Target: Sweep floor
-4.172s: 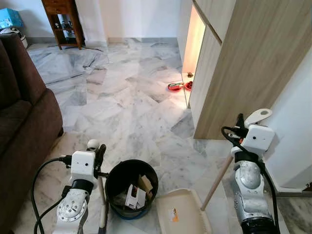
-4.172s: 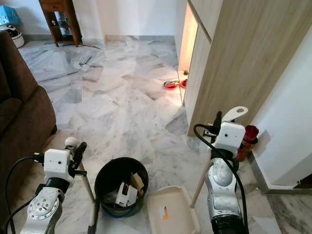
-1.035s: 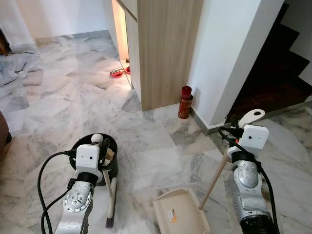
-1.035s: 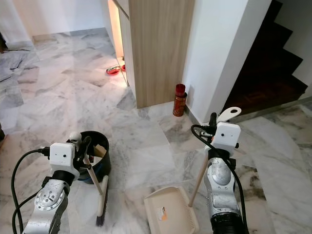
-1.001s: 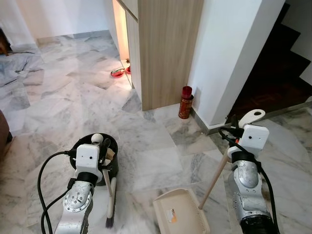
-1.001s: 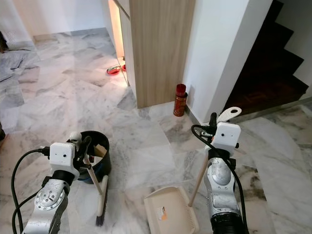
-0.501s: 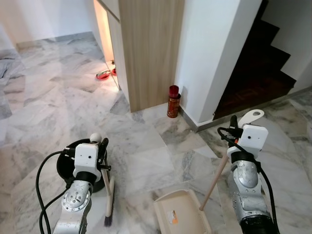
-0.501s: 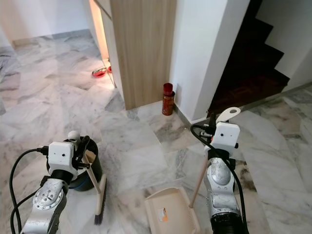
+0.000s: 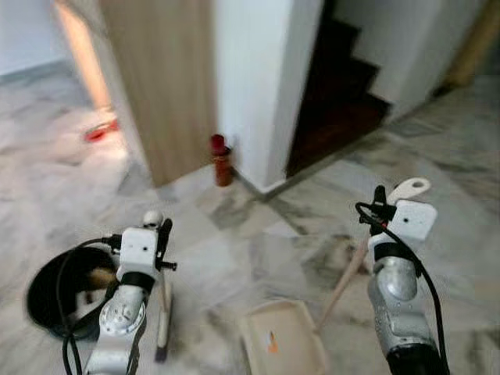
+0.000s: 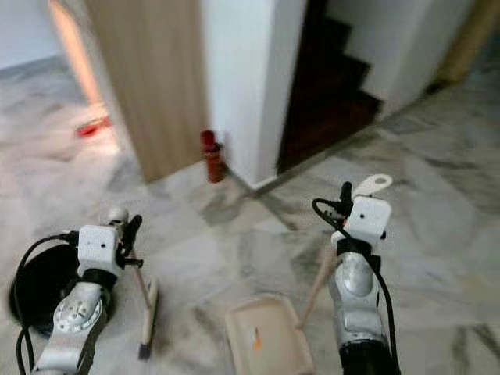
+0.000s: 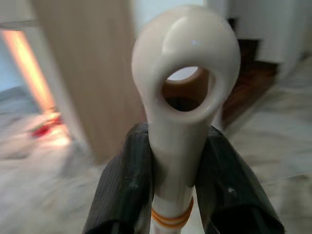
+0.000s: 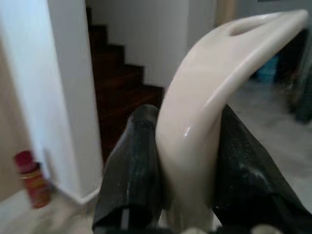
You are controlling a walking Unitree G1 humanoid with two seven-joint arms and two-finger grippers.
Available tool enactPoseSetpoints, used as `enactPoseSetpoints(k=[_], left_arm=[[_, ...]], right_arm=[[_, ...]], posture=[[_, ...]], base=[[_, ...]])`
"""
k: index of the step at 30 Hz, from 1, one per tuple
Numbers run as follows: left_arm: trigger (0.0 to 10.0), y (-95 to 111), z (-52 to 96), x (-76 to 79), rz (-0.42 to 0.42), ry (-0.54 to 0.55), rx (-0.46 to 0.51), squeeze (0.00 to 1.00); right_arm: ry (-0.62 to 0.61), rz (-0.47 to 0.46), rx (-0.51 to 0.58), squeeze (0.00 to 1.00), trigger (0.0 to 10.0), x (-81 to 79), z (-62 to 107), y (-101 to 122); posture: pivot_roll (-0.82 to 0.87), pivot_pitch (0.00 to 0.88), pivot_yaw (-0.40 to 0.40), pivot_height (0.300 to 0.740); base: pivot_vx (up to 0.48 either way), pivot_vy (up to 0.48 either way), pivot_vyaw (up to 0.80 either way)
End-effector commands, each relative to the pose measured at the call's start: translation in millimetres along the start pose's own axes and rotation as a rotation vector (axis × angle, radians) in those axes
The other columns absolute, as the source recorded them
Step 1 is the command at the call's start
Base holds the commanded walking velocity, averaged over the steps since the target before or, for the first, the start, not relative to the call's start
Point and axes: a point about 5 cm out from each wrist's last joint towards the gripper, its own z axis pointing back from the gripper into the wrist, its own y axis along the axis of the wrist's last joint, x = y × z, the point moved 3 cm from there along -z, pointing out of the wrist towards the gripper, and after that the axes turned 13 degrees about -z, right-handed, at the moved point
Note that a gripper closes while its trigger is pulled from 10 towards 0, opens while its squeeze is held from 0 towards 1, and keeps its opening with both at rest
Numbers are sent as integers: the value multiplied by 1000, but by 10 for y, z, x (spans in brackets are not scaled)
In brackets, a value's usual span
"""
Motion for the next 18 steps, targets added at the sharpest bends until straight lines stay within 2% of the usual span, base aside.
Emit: enactPoseSetpoints(k=[1,5,9,18], left_arm=[[10000,89,-39,-27,-7,7,44,0],[10000,90,-43,-28,-15,6,45,0],[10000,96,-50,-31,-10,10,47,0],[10000,101,-48,-35,-21,8,49,0]], right_arm=[[4,-7,32,0,10000,-17,-34,81],[4,-9,31,0,10000,-18,-35,79],[4,-9,29,0,10000,-19,-36,76],[7,-9,28,0,10000,-21,-36,76]], posture=[[-70,25,7,740],[-69,24,8,740],[-66,25,7,740],[-66,27,6,740]], base=[[0,0,-800],[0,0,-800],[0,-274,-800],[0,-34,-800]])
